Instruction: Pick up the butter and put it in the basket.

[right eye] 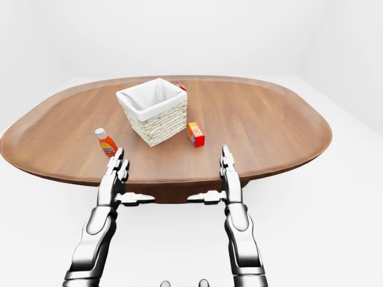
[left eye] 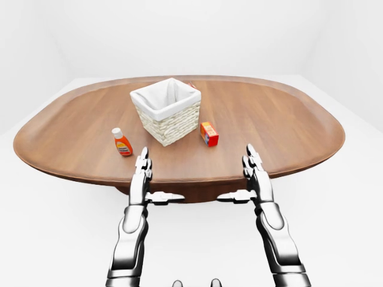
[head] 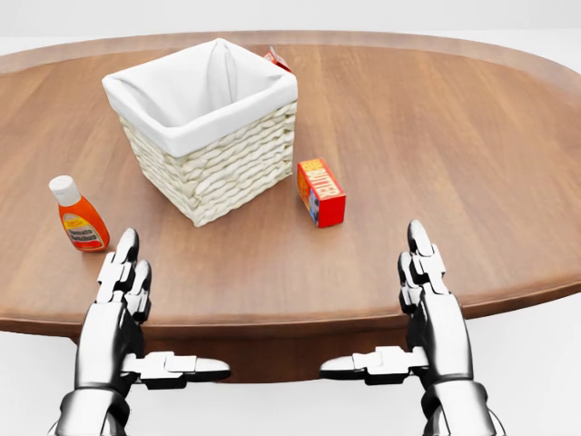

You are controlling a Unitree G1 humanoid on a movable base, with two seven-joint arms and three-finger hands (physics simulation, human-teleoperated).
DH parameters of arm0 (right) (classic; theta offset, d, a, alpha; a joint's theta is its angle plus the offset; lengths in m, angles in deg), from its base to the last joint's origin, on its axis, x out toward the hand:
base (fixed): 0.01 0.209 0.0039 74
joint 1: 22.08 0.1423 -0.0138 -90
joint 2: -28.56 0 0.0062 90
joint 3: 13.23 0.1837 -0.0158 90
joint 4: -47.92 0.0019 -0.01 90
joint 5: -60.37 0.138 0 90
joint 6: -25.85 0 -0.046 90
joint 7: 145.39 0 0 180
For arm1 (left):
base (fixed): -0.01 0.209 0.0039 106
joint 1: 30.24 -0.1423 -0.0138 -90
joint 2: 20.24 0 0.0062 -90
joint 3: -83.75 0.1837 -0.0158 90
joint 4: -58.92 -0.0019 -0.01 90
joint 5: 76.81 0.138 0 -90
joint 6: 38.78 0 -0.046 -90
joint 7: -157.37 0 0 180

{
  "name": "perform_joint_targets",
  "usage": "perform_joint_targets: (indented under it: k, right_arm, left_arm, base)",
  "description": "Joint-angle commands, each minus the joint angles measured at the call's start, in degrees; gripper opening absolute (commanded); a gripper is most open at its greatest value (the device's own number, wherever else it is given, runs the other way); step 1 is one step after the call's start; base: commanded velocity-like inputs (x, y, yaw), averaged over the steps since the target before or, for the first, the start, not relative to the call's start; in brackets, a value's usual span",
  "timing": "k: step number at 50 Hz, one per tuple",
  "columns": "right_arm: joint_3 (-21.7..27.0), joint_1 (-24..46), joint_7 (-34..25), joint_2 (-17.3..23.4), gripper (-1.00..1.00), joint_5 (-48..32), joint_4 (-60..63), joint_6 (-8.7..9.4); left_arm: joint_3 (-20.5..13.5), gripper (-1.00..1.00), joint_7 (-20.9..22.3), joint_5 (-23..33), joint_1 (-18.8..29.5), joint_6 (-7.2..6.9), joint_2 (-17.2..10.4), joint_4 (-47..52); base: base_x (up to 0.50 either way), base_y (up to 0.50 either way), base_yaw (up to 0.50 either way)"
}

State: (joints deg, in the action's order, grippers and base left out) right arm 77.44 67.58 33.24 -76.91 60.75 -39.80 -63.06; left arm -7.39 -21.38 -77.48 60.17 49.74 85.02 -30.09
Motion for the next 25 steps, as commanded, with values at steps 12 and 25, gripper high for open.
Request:
perform_joint_targets:
  k: [12,25]
  right_arm:
    - [0.6,6.7,0.6,0.4,1.0,-0.2,13.7,3.91]
    - [1.1,6.9,-0.1,0.7,1.0,2.4,17.4,3.91]
  left_arm:
    - [-5.0,1.0,3.8,-2.1,4.9,-3.52,-3.2,9.7]
    - [-5.6,1.0,3.5,-2.1,5.1,-3.52,-3.5,13.3]
  base:
    - [0.0,0.0,0.0]
    - [0.0,0.0,0.0]
